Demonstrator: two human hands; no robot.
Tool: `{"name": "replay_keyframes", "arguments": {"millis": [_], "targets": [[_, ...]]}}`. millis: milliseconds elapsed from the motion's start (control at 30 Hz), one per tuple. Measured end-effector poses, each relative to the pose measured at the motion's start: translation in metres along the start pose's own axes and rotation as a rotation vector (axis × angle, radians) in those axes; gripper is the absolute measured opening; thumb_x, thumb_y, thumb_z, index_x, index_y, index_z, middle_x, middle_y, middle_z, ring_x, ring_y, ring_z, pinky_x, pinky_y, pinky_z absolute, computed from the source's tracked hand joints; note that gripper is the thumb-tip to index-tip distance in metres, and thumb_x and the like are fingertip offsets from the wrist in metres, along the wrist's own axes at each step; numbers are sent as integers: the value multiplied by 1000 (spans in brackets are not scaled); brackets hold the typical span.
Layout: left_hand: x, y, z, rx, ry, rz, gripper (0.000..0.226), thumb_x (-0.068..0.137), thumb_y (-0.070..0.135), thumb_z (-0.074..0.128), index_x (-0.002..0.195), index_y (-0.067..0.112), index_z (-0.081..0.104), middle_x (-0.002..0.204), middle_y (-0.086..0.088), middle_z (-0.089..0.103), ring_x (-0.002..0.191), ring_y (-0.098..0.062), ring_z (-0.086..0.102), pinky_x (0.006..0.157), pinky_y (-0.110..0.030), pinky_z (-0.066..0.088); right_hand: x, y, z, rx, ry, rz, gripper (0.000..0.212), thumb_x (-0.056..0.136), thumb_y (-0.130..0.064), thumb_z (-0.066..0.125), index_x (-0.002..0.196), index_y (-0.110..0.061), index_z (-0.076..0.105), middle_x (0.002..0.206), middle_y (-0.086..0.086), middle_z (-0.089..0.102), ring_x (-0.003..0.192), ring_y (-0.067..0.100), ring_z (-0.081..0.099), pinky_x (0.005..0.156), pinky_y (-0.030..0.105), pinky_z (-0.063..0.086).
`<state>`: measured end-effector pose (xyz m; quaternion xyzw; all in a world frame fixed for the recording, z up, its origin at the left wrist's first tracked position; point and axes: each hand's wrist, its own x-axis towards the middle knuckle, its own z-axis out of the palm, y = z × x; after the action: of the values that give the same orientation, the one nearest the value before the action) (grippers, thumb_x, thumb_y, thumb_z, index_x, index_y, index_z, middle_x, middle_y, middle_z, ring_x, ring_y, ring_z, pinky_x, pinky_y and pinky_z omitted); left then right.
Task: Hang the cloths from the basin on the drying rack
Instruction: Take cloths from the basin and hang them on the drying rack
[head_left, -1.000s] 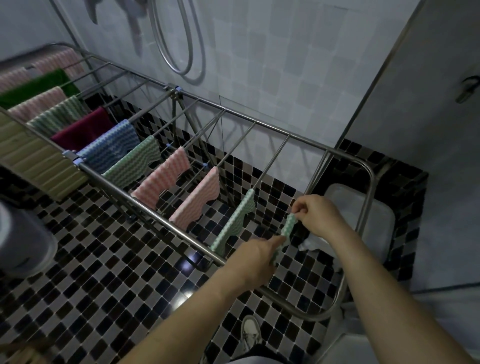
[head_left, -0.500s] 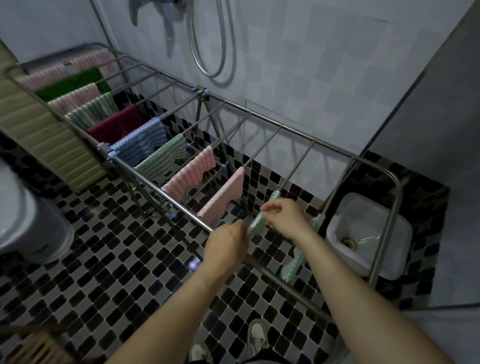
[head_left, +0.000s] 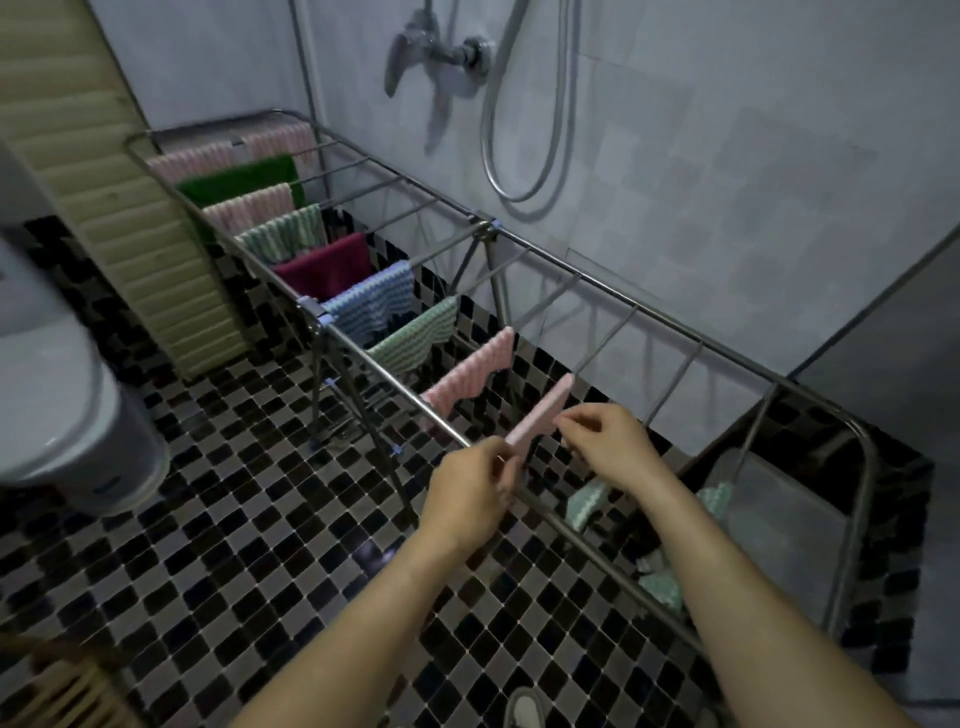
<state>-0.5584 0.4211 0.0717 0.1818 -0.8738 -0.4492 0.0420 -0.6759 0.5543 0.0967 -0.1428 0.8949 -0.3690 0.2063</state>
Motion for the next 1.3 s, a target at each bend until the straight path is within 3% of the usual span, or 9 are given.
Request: {"name": "replay_keyframes", "arguments": {"millis": [33,200,333,433,567,700,1000,1167,1300], "targets": [[-12,-47,-75,-60,144,-40,13,96,29,56,102,26,67,87,12,67,70,2,62,66,-18,53,8,-71,56,-17,-74,-103,19,95,-28,57,109,-22,68,90,-4,69,77,9,63,63,21,47],[-15,-52,-112,-150,220,-40,20,97,32,53,99,22,71,78,8,68,71,-4,63,69,-31,55,3,-112,67,100,-97,-159,17,95,-27,57,100,-21,72,81,0,70,75,12,65,73,27,53],[-22,-74,-158,-191,350,-114,17,96,30,54,94,26,70,76,10,68,70,-4,64,70,-33,57,3,-166,108,245,-198,-237,15,94,-17,58,91,-13,72,72,3,69,65,13,64,67,31,55],[-28,-97,-191,-212,468,-168,15,96,25,54,95,28,69,80,13,67,75,-1,64,74,-30,57,12,-207,145,273,-296,-300,15,93,-17,60,85,-16,73,69,2,67,62,12,62,58,26,53],[-40,-133,-242,-192,658,-261,30,92,7,53,107,30,64,99,15,59,90,3,57,77,-10,45,21,-267,200,322,-474,-356,17,95,-13,57,89,-7,72,70,4,68,61,12,62,57,19,50],[-51,-173,-283,-171,791,-417,34,89,4,54,109,29,63,106,12,53,97,-1,53,84,-15,43,30,-316,250,420,-721,-301,17,97,-11,54,95,-6,70,77,7,72,66,12,67,58,19,53],[-90,-264,-357,-653,1276,-731,28,95,3,44,90,18,67,77,-4,65,63,-11,56,57,-21,45,42,-400,395,476,-1302,33,27,93,-25,57,117,-14,64,113,14,70,102,23,68,84,33,54],[-167,-320,-366,-687,1513,-993,26,91,4,47,94,22,66,92,-4,67,76,-15,59,67,-25,47,0,-422,495,288,-1524,231,30,95,-30,55,120,-14,62,124,14,64,116,28,60,100,42,48],[-216,-356,-362,-677,1526,-1170,34,85,0,46,95,26,64,115,-6,65,100,-25,62,86,-34,49,-32,-427,551,117,-1620,229,27,95,-33,55,116,-17,62,123,10,62,116,25,59,102,41,46]]}}
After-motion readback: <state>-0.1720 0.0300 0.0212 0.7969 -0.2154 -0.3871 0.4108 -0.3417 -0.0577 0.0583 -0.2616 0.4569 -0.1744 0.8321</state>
